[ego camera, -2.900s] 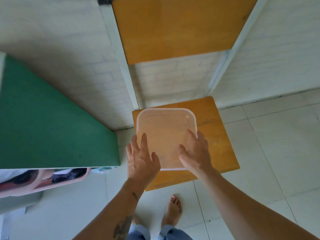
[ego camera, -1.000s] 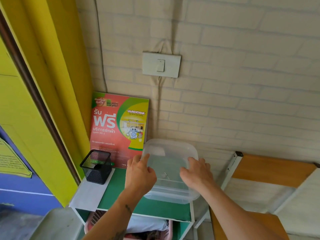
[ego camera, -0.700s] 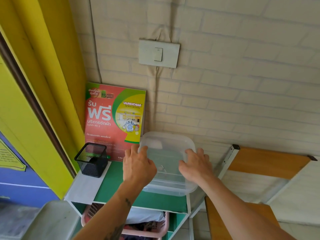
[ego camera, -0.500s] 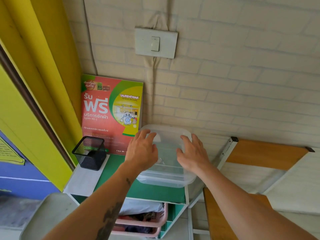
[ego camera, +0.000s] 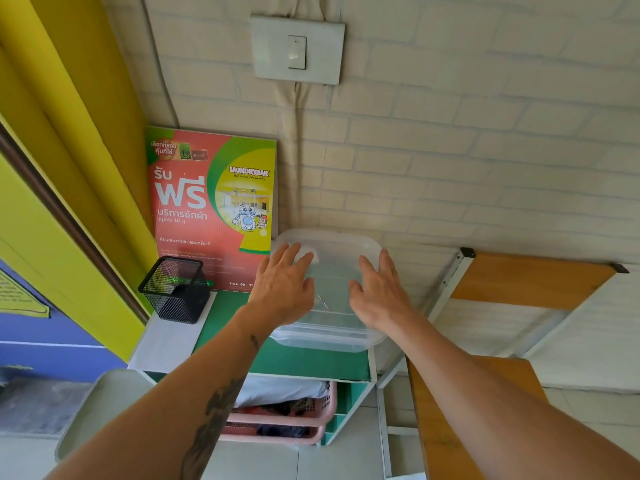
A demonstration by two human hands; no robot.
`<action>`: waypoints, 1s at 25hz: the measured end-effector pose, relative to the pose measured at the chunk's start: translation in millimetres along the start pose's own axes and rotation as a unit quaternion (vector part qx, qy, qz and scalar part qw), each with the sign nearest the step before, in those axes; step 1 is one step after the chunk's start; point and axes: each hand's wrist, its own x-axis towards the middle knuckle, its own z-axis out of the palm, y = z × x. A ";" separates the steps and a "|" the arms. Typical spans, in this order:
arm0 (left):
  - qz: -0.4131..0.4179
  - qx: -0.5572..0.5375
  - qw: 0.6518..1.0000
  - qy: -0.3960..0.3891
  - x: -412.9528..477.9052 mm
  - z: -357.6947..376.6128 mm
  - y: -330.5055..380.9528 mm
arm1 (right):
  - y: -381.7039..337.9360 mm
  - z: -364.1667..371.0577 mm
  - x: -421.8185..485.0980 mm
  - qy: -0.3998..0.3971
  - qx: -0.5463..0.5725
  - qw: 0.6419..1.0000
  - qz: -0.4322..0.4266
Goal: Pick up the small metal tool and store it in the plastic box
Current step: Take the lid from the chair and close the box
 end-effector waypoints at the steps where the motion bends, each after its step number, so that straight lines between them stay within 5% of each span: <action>1: -0.001 0.001 1.000 0.000 -0.6 0.6 0.8 | 0.6 0.8 -0.6 0.002 -0.001 1.000 -0.002; 25: 0.006 0.039 0.999 -0.028 -6.7 11.3 -0.4 | 6.3 15.1 -0.2 0.009 -0.095 0.995 -0.021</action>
